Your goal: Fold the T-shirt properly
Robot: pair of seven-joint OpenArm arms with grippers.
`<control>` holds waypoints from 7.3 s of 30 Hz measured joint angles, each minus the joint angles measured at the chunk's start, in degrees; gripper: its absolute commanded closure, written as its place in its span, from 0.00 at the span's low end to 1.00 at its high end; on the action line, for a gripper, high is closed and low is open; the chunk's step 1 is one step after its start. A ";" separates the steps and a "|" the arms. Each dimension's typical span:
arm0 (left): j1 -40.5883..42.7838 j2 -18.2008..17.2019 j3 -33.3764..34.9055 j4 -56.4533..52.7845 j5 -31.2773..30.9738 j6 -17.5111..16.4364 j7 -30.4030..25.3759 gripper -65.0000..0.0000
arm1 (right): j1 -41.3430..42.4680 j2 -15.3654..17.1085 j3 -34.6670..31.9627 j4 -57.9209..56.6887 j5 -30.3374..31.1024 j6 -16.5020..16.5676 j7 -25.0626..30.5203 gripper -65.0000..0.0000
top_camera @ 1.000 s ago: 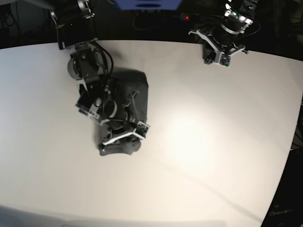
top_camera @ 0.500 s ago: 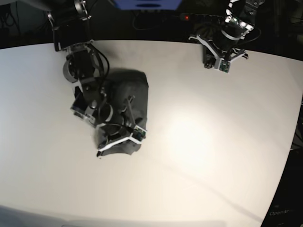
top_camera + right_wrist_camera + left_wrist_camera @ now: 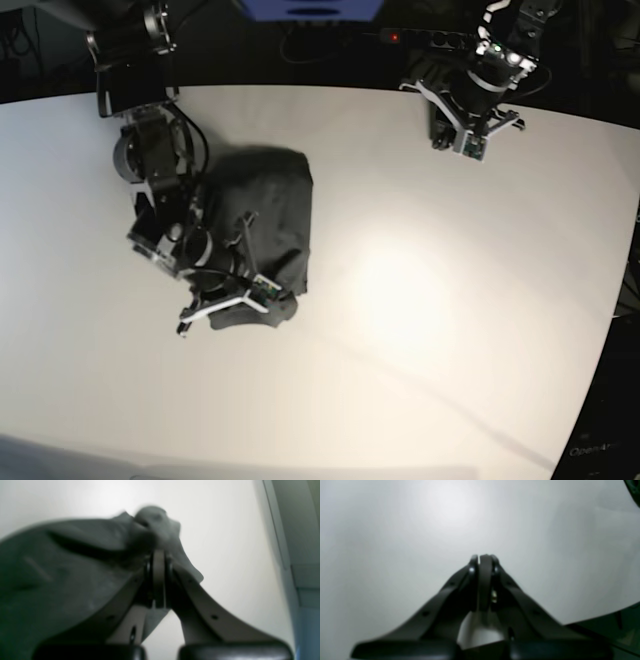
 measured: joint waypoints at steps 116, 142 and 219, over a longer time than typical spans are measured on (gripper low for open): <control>0.92 1.40 0.33 -0.17 0.52 0.42 -1.31 0.97 | 1.64 2.62 -6.49 0.35 -4.50 0.07 8.55 1.00; 13.79 -0.90 -8.09 15.72 0.26 -2.47 1.42 0.97 | -39.17 -2.89 51.87 21.59 2.49 -0.02 8.13 1.00; -29.03 13.00 5.79 -99.08 -0.11 -12.02 -39.74 0.97 | -14.29 0.28 83.69 -84.65 -38.60 -25.18 43.69 0.99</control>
